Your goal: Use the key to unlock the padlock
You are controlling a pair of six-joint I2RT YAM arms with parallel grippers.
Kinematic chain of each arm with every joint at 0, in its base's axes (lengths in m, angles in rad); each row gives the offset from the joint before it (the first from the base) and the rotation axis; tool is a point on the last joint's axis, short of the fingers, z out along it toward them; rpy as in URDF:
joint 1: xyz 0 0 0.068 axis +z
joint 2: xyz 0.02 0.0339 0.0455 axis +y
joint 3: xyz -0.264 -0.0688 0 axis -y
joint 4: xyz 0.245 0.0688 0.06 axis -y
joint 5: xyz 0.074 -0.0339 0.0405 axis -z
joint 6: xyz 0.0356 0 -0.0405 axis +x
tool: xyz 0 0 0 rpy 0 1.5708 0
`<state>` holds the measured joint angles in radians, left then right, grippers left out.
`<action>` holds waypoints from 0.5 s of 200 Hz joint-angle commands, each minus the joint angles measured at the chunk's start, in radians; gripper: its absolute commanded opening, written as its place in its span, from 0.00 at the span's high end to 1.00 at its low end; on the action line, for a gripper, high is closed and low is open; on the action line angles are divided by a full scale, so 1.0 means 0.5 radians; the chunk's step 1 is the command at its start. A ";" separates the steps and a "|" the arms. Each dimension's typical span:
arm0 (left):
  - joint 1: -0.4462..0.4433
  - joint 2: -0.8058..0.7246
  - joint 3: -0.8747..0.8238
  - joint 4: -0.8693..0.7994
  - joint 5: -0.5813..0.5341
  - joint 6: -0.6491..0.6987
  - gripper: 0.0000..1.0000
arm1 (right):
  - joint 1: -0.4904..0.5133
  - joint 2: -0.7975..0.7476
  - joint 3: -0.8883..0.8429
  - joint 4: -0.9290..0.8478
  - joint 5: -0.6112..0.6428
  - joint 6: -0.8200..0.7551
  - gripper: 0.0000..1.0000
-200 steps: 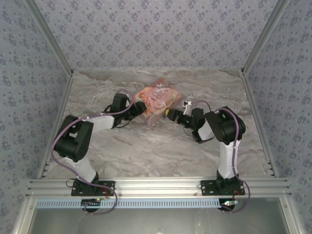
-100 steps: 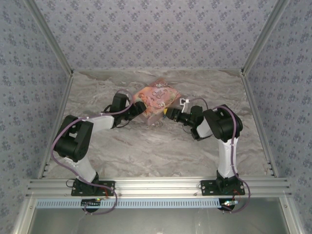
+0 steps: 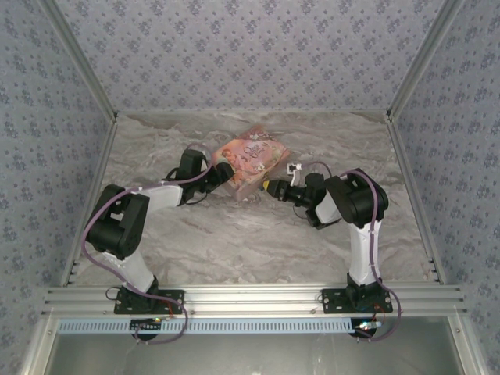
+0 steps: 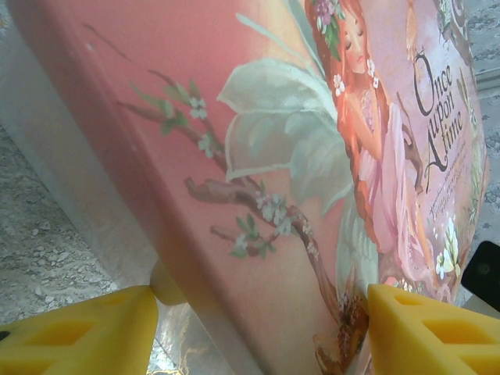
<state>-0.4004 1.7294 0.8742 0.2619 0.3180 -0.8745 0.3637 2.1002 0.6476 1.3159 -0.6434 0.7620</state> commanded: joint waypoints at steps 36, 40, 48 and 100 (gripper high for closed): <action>0.005 0.029 -0.061 -0.263 -0.041 0.028 0.32 | -0.012 -0.007 0.027 -0.066 0.034 0.021 0.97; 0.006 0.029 -0.061 -0.263 -0.040 0.028 0.32 | -0.013 -0.006 0.029 -0.060 0.038 0.033 0.99; 0.006 0.029 -0.061 -0.266 -0.041 0.028 0.32 | -0.018 -0.002 0.036 -0.054 0.044 0.057 1.00; 0.004 0.021 -0.074 -0.266 -0.040 0.038 0.32 | -0.028 0.008 0.022 0.088 0.107 0.197 1.00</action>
<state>-0.3988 1.7283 0.8742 0.2619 0.3180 -0.8749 0.3546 2.1002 0.6498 1.2930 -0.6270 0.8005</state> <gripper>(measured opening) 0.677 0.061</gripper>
